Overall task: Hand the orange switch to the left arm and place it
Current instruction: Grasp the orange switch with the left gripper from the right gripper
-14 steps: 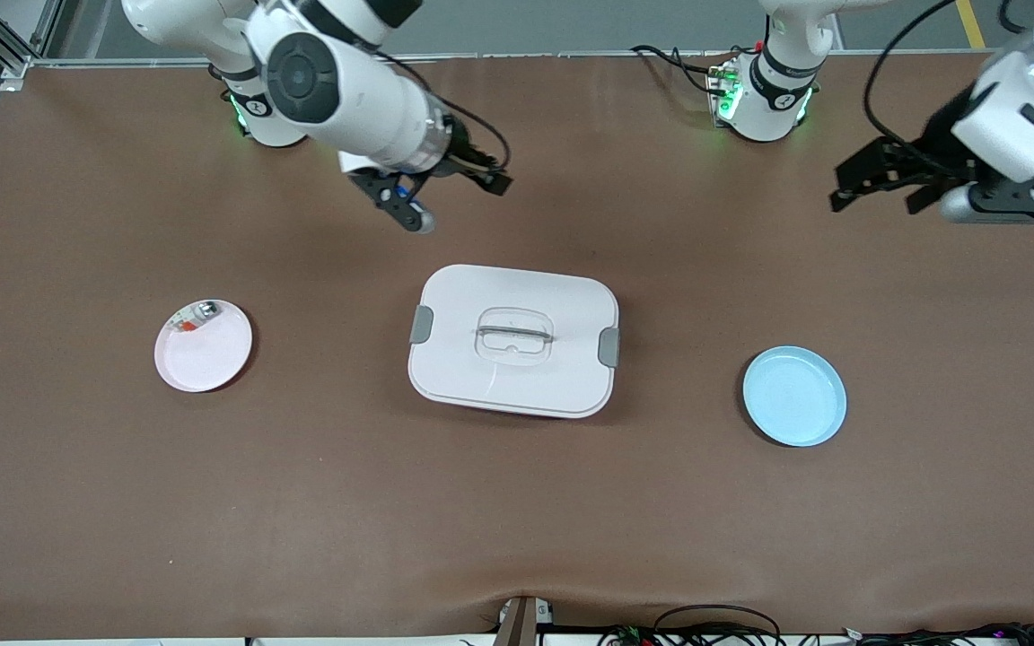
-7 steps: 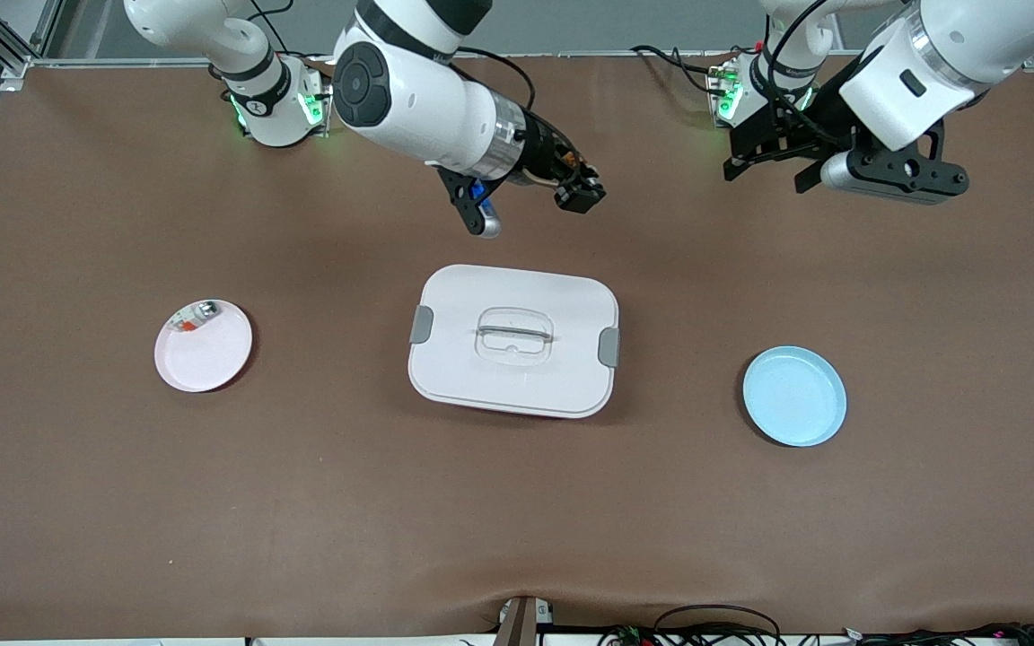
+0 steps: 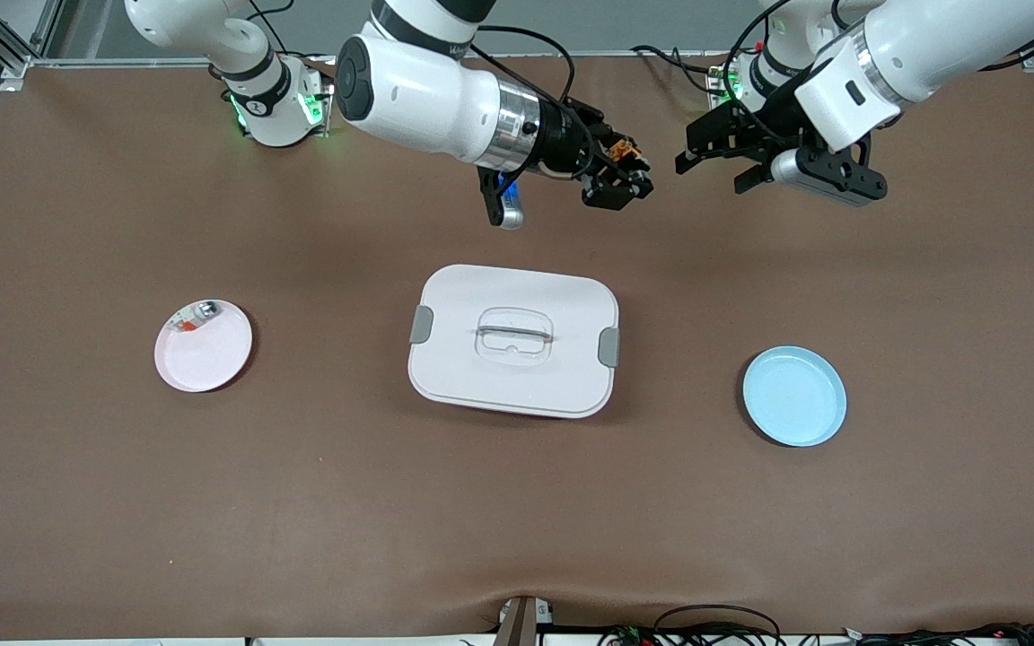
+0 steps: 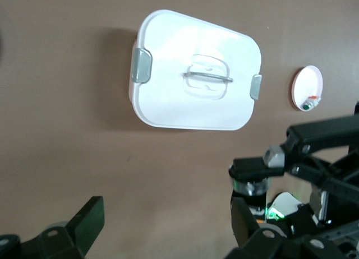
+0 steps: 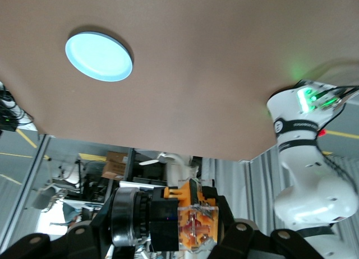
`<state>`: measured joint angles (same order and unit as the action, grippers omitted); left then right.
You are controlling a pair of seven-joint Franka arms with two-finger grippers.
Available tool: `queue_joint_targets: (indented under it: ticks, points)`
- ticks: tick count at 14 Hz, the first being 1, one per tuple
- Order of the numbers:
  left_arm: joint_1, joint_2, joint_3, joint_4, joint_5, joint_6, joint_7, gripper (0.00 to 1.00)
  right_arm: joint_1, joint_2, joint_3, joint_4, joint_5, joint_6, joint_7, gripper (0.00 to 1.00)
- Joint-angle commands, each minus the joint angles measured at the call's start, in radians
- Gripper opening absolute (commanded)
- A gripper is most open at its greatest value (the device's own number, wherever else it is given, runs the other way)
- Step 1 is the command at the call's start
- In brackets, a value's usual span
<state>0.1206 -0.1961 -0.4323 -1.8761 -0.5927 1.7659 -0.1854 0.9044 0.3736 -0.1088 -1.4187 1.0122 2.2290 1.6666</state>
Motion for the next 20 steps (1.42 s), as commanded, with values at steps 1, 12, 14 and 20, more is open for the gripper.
queue_joint_targets:
  ticks: [1,12,14,20]
  points:
    - [0.020,-0.066,0.006,-0.072,-0.076,0.015,0.087,1.00,0.025,0.037,-0.015,0.056,0.023,0.018,0.042,0.16]
    - [0.056,-0.105,0.000,-0.153,-0.300,0.052,0.201,0.79,0.028,0.053,-0.015,0.072,0.023,0.018,0.051,0.16]
    - [0.054,-0.098,-0.006,-0.156,-0.302,0.064,0.185,0.79,0.028,0.053,-0.015,0.072,0.022,0.018,0.050,0.16]
    - [0.051,-0.092,-0.052,-0.155,-0.303,0.113,0.136,0.72,0.028,0.053,-0.015,0.072,0.022,0.018,0.050,0.16]
